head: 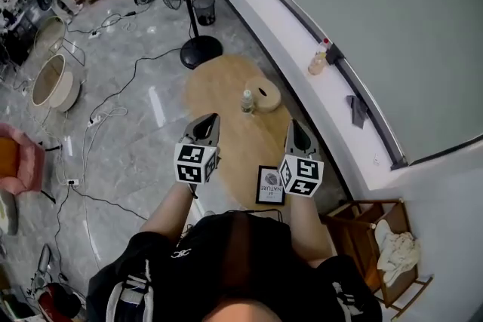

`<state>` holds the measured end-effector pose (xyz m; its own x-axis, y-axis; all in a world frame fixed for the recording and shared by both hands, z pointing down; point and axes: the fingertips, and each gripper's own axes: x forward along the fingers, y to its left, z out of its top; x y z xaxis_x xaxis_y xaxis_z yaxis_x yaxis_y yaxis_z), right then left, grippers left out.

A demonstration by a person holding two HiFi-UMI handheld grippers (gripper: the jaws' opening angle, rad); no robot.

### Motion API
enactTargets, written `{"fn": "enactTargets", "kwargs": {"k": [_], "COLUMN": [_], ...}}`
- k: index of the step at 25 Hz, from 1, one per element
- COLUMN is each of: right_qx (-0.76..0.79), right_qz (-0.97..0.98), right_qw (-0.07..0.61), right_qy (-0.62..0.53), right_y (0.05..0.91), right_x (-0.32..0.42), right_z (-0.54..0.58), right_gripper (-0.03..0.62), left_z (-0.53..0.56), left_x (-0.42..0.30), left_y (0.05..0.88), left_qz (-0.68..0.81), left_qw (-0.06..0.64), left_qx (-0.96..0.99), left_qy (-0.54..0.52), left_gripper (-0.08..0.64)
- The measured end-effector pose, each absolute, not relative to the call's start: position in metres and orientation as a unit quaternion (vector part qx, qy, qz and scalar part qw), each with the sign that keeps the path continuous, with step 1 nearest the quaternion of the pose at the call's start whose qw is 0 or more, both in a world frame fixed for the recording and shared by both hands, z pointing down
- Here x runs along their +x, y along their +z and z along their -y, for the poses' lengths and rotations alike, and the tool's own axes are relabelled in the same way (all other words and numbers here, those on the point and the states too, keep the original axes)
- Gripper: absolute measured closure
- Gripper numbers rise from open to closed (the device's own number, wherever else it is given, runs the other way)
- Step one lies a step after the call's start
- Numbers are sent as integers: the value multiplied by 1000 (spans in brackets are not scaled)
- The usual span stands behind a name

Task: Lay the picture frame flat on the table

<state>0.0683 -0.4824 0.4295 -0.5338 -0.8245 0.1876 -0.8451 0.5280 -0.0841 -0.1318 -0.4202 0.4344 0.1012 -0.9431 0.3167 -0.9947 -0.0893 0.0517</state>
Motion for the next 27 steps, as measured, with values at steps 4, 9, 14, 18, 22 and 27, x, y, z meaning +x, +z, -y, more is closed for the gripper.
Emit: {"fn": "enactTargets", "kwargs": {"k": [4, 9, 14, 18, 22, 27], "right_qx": [493, 494, 490, 486, 483, 480], "right_qz": [867, 869, 871, 873, 875, 877], "right_qw": [22, 4, -6, -10, -12, -12], "right_qy": [61, 28, 28, 34, 32, 31], "right_y": [371, 335, 324, 321, 318, 310], "right_x": [66, 58, 48, 42, 43, 42], "right_z": [473, 457, 446, 438, 439, 429], "right_gripper": [578, 578, 578, 578, 578, 578], "left_z": [399, 376, 366, 356, 357, 346], "left_x": [-162, -184, -191, -195, -194, -194], "left_y": [381, 335, 314, 311, 311, 306], "left_qz": [682, 701, 706, 707, 707, 709], "left_qw": [100, 55, 39, 37, 39, 45], "left_qx": [720, 708, 705, 704, 703, 701], "left_qy": [83, 70, 57, 57, 59, 60], "left_gripper": [538, 538, 538, 538, 538, 538]}}
